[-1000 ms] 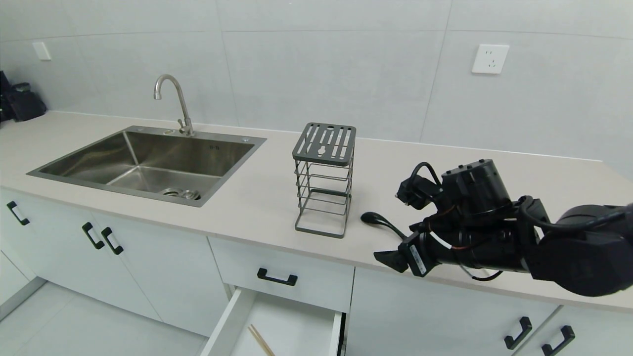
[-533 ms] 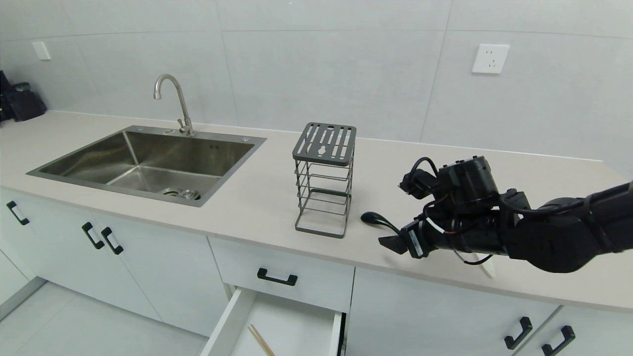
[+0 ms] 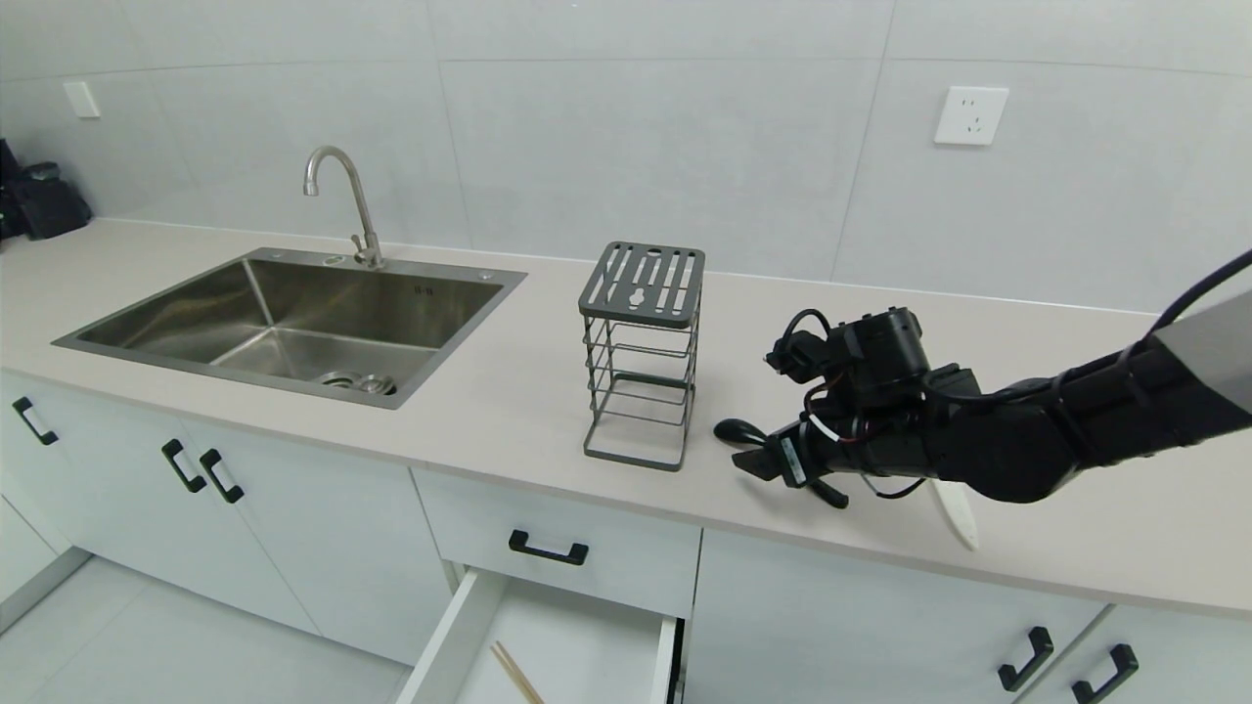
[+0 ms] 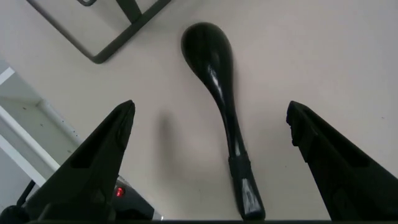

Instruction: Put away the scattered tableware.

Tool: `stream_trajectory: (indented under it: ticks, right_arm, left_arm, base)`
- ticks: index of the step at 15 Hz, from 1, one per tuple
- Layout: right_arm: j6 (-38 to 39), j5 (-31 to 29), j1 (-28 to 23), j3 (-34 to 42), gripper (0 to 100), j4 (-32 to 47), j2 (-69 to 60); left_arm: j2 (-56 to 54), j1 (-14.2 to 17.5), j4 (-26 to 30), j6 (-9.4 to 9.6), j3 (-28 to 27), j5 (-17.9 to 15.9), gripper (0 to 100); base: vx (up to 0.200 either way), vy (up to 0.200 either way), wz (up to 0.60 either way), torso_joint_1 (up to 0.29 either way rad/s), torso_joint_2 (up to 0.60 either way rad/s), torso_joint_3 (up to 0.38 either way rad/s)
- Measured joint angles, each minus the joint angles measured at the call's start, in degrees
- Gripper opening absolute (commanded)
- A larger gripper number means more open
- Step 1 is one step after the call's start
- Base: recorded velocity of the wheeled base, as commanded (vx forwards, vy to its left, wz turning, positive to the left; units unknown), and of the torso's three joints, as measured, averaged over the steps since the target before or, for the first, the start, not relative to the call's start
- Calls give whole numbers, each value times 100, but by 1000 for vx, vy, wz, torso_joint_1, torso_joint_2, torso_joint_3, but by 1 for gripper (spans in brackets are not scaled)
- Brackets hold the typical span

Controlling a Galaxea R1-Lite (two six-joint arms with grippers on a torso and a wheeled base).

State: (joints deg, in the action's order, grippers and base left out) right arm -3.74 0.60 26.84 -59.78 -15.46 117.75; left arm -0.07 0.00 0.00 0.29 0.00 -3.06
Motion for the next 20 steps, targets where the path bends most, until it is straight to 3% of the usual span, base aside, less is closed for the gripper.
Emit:
stream_trajectory:
  ticks: [6, 7, 20]
  right_arm:
    - [118, -17, -6, -207, 100, 2, 424]
    - [172, -17, 0, -262, 0, 0, 474]
    - [197, -91, -78, -11, 0, 24, 332]
  left_arm:
    - [0, 0, 0, -2, 0, -2, 100]
    - [0, 0, 0, -2, 0, -2, 100]
    - [0, 0, 0, 0, 0, 0, 100]
  base:
    - [0, 0, 0, 0, 0, 0]
    - [0, 0, 0, 0, 0, 0]
    - [0, 0, 0, 0, 0, 0]
